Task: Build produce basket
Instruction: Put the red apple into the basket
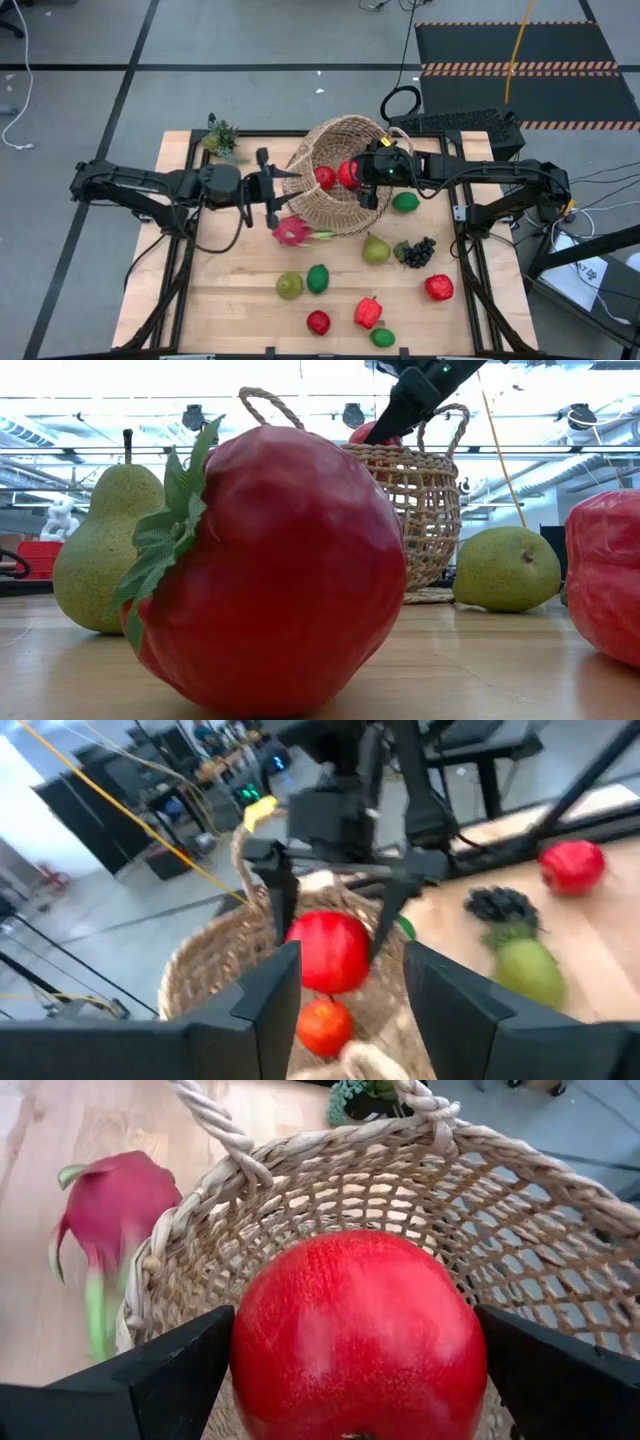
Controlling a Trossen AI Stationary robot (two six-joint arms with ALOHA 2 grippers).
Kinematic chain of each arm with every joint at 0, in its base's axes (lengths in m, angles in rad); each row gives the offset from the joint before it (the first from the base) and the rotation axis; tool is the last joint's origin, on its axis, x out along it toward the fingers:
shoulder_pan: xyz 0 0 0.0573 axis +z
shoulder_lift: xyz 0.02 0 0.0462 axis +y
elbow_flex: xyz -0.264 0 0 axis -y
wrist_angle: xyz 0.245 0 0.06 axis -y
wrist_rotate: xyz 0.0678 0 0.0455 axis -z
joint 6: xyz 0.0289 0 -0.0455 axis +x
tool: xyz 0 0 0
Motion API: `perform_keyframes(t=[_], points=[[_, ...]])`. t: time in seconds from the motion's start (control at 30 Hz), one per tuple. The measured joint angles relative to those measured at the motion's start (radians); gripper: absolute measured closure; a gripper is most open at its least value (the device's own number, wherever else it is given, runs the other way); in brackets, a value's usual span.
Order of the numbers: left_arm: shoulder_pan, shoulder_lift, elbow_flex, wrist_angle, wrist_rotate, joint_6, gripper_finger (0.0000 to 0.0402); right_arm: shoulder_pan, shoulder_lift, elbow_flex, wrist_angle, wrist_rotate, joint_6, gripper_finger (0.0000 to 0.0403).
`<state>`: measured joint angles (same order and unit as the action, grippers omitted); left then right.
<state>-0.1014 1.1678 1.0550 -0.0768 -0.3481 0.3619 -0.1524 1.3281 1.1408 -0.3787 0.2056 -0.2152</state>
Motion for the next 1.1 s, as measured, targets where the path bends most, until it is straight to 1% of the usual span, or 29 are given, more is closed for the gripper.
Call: perform_keyframes(t=[0.13,0.23,0.43,0.53,0.63,0.73,0.9,0.97,1.1], points=[[0.023,0.041,0.000,0.078,-0.004,0.042,0.0217,0.000,0.000,0.000,0.014,0.034,-0.019,0.0003],[0.025,0.060,0.000,0.107,-0.027,0.068,0.0225,0.004,0.000,0.000,0.007,0.059,-0.033,0.0003],[0.029,0.092,0.000,0.162,-0.017,0.035,0.0243,0.010,0.000,-0.025,0.002,0.052,-0.047,0.0003],[0.056,0.116,0.000,0.163,0.017,0.036,0.0242,0.010,0.000,-0.043,0.028,0.053,-0.062,0.0003],[0.095,0.151,0.000,0.210,0.072,0.005,0.0233,0.010,0.000,-0.047,0.065,0.051,-0.077,0.0003],[0.127,0.192,0.007,0.248,0.118,-0.008,0.0235,0.010,0.000,-0.047,0.110,0.051,-0.096,0.0003],[0.164,0.293,0.085,0.193,0.121,0.005,0.0266,0.010,0.000,-0.047,0.153,0.052,-0.116,0.0003],[0.172,0.333,0.119,0.125,0.121,0.027,0.0280,0.010,0.000,-0.047,0.167,0.052,-0.118,0.0003],[0.176,0.409,0.173,0.071,0.116,0.054,0.0311,0.010,0.000,-0.047,0.180,0.052,-0.122,0.0003]])
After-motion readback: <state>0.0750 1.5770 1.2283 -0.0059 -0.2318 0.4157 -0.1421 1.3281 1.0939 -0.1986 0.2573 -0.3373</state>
